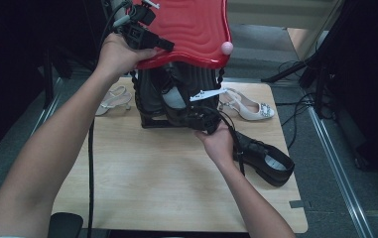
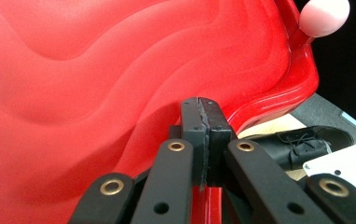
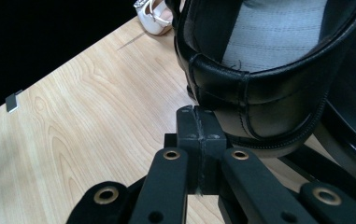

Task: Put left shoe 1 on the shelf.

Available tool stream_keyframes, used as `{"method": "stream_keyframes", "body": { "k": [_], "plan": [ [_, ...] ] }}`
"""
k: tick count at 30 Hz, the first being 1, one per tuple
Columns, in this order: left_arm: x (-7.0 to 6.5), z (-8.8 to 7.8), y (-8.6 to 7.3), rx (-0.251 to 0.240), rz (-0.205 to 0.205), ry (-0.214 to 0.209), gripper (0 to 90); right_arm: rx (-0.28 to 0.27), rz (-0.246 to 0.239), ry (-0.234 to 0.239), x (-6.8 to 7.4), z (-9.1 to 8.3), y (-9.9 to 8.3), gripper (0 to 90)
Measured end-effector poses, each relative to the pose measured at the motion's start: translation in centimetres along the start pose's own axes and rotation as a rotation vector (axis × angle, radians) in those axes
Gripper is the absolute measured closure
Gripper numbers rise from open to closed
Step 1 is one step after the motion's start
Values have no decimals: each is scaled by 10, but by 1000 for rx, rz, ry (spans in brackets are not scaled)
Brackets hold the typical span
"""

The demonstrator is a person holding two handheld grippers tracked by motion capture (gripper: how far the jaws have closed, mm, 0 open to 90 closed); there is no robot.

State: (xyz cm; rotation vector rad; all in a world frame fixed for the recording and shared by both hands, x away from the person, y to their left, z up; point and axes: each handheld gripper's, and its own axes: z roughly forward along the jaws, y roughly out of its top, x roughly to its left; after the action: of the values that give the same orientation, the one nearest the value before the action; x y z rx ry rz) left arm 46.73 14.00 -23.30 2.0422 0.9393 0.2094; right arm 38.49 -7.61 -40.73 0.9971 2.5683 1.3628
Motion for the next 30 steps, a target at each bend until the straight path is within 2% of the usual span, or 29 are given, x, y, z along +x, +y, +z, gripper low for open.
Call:
{"method": "stream_keyframes", "body": {
  "k": [2, 4, 16, 22, 30],
  "plan": [
    [0, 0, 0, 2, 2, -1, 900, 0, -5, 1, 1, 0, 2, 900],
    [0, 0, 0, 2, 4, 1, 900, 3, -13, -21, 3, 2, 6, 900],
    [0, 0, -1, -2, -13, -2, 900, -13, 33, -69, -2, 19, 32, 900],
    [0, 0, -1, 0, -13, 1, 900, -25, 30, -80, 3, 31, 43, 900],
    [0, 0, -1, -6, -16, 1, 900, -37, 45, -70, 7, 48, 53, 900]
  ]
}}
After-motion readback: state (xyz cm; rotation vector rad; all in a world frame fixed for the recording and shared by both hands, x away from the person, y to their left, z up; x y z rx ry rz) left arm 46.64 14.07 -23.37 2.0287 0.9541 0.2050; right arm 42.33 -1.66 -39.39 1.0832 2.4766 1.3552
